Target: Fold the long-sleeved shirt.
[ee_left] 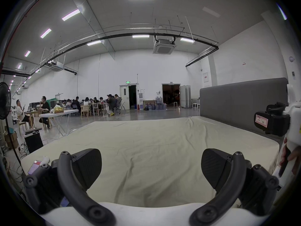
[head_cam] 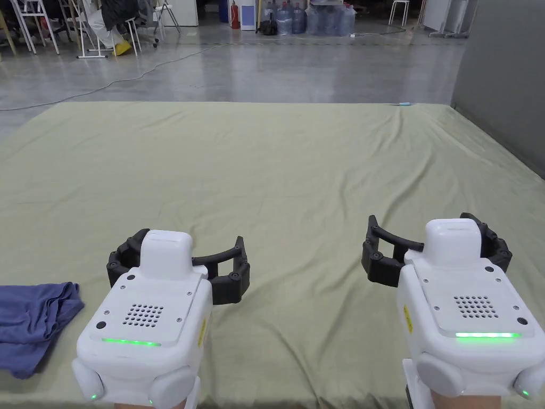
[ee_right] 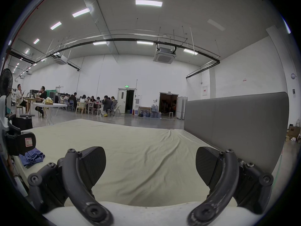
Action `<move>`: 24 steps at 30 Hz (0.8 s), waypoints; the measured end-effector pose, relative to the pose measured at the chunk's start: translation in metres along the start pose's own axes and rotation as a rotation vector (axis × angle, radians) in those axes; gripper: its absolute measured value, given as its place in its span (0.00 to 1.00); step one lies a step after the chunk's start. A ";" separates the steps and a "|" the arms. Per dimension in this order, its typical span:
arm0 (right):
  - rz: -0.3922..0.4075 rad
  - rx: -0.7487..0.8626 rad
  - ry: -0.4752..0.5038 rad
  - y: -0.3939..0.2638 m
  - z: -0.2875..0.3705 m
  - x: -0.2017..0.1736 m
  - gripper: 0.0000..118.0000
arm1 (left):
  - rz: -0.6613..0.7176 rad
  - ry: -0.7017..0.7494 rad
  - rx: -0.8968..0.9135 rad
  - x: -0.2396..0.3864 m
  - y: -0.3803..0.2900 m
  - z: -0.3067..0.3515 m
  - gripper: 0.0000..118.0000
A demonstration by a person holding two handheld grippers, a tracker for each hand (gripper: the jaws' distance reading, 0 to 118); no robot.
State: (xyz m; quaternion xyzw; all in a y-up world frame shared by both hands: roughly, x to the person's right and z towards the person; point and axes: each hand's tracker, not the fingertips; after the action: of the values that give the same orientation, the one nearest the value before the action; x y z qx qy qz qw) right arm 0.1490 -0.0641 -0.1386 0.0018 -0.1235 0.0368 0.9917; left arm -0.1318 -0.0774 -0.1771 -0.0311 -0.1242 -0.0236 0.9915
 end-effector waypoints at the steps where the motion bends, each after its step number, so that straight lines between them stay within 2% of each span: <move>1: 0.001 0.000 0.000 0.000 0.000 0.000 0.94 | 0.001 -0.003 -0.002 0.000 0.000 0.000 0.99; 24: 0.005 -0.005 0.006 0.001 -0.004 -0.001 0.94 | -0.013 0.003 -0.007 0.002 0.005 -0.003 0.99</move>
State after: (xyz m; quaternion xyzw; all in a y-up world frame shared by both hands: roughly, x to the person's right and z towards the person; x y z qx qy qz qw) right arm 0.1484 -0.0630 -0.1424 -0.0012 -0.1205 0.0390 0.9919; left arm -0.1293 -0.0729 -0.1803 -0.0337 -0.1231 -0.0307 0.9914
